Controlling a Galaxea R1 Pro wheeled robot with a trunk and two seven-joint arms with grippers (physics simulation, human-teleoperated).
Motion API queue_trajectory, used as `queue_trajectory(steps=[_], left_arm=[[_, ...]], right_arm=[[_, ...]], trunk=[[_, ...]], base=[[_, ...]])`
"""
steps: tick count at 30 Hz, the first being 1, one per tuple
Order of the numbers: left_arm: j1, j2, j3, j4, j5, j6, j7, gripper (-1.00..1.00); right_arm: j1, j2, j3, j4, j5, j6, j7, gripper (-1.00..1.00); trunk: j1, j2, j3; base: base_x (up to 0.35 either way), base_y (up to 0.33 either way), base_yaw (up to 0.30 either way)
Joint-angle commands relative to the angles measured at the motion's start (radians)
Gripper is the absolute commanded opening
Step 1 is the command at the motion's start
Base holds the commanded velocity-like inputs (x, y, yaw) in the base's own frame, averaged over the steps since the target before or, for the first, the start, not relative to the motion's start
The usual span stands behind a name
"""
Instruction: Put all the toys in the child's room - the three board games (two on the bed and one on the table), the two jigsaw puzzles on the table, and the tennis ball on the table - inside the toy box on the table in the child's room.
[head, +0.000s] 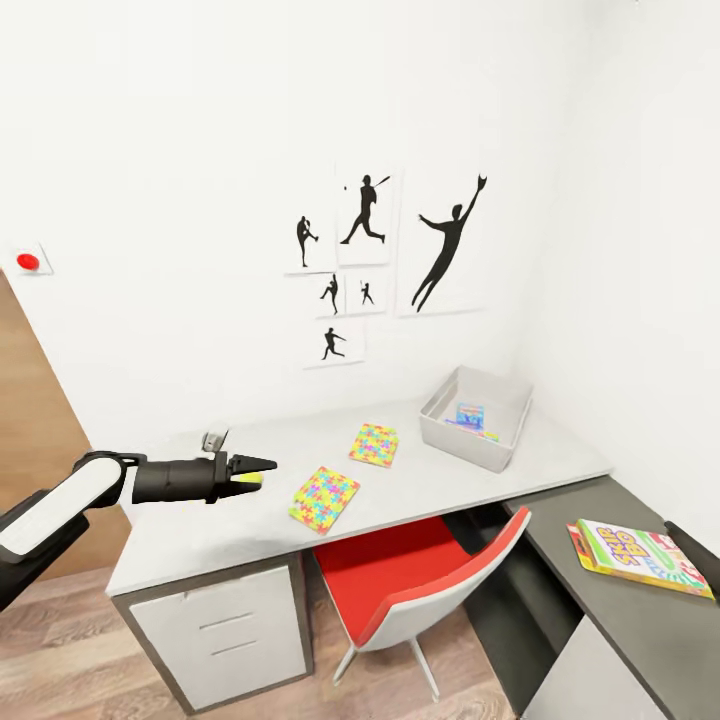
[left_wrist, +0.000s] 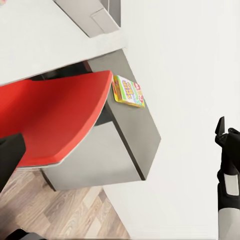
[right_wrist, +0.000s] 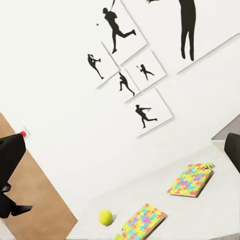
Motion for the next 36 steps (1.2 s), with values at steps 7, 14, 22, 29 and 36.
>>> queue_trajectory(steps=[7,14,22,29,36], left_arm=[[-0.002,0.001,-0.002,0.001,-0.006,0.000,-0.009,1.00],[-0.002,0.001,-0.002,0.001,-0.006,-0.001,-0.009,1.00],[-0.002,0.001,-0.002,0.002,-0.007,-0.002,-0.009,1.00],[-0.002,0.001,-0.001,0.002,-0.007,-0.002,-0.009,1.00],[-0.002,0.001,-0.001,0.002,-0.007,-0.002,-0.009,1.00]], right_arm=[[-0.001,0.000,-0.001,0.000,0.000,0.011,0.003,1.00],[-0.001,0.000,-0.001,0.000,0.000,0.012,0.003,1.00],[-0.001,0.001,0.000,0.000,0.000,0.013,0.003,1.00],[-0.001,0.003,0.000,-0.003,0.000,0.009,0.003,1.00],[-0.001,0.003,-0.001,-0.004,0.000,0.008,0.003,1.00]], trunk=[[0.000,-0.003,-0.002],[0.000,-0.003,-0.002],[0.000,-0.003,-0.002],[0.000,-0.003,0.000],[0.000,-0.003,0.010]], base=[[-0.116,0.081,0.007],[-0.006,0.004,0.000],[0.000,0.000,0.000],[0.000,0.000,0.025],[0.000,0.007,0.120]])
